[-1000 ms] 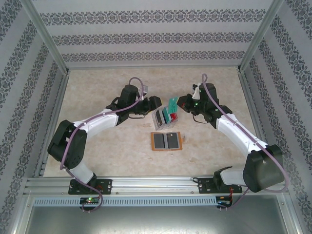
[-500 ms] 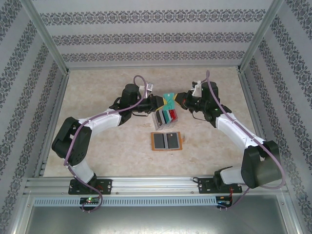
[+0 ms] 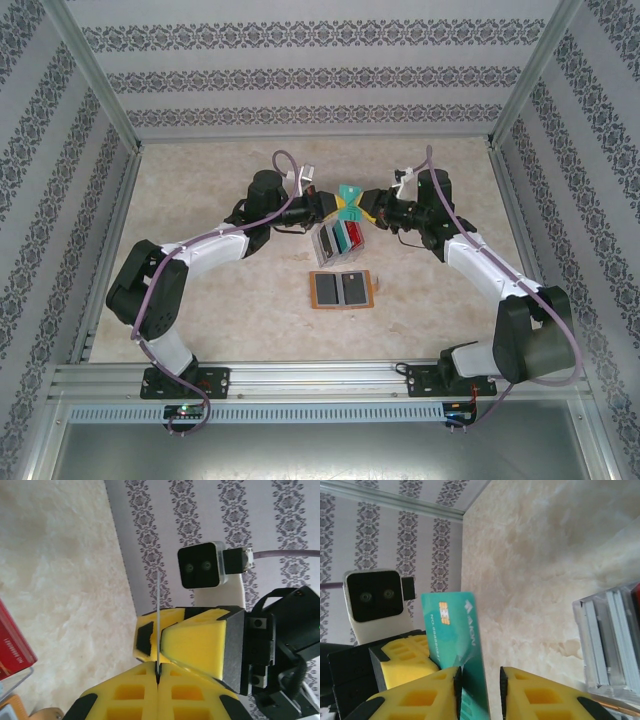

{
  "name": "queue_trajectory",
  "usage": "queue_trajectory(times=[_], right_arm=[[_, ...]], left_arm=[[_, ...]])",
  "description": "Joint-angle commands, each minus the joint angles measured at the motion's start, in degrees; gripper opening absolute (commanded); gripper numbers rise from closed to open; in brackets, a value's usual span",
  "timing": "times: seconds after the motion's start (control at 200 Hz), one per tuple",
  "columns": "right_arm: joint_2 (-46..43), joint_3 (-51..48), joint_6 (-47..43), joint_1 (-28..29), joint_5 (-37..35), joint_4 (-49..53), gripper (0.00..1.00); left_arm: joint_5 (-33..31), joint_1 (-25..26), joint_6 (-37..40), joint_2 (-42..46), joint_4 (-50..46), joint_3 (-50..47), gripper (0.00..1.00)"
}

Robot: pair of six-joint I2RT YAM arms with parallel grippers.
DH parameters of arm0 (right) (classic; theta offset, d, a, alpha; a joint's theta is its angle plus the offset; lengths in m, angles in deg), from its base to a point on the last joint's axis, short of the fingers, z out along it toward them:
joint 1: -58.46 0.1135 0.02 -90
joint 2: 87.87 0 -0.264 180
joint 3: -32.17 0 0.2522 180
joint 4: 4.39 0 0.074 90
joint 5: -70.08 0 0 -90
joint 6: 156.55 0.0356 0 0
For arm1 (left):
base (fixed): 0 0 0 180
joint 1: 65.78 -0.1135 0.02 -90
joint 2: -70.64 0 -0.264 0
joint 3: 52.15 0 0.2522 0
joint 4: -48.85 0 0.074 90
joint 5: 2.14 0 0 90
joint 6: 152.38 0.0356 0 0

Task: Put the credit cards into the card holder
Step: Pick up the credit card from the storage box.

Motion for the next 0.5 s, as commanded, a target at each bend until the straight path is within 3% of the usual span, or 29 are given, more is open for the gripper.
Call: queue_trajectory(times=[0.0, 0.095, 0.205, 0.26, 0.315, 0.375, 0.495], right_arm=[[1.2, 0.1, 0.7, -0.6, 4.2, -3.9, 0.26], [0.9, 0.1, 0.4, -0.9, 4.9, -4.2, 0.16], [-0.3, 0.1, -1.6, -1.4, 4.6, -2.1, 0.09], [-1.2, -0.4, -3.4, -1.5, 4.0, -0.1, 0.08], [-2.3, -1.1, -5.7, -1.6, 2.6, 3.3, 0.06], [-3.9, -2.2, -9.1, -1.2, -1.3, 8.4, 0.02], [-9.0, -4.4, -18.5, 2.5, -15.9, 21.3, 0.00]], left_arm=[[1.5, 0.5, -2.0, 0.9, 5.8, -0.8, 0.00], [1.3, 0.5, -1.1, 1.5, 3.7, -0.9, 0.01], [0.1, 0.5, 0.2, 2.1, 0.5, -1.3, 0.16], [-1.1, 0.5, 2.2, 3.0, -4.5, -1.3, 0.35], [-3.3, 0.5, 5.4, 4.1, -12.2, -1.3, 0.38], [-8.2, 1.0, 10.4, 6.0, -23.6, -0.9, 0.50], [-18.4, 3.4, 17.2, 9.5, -39.4, -2.0, 0.51]])
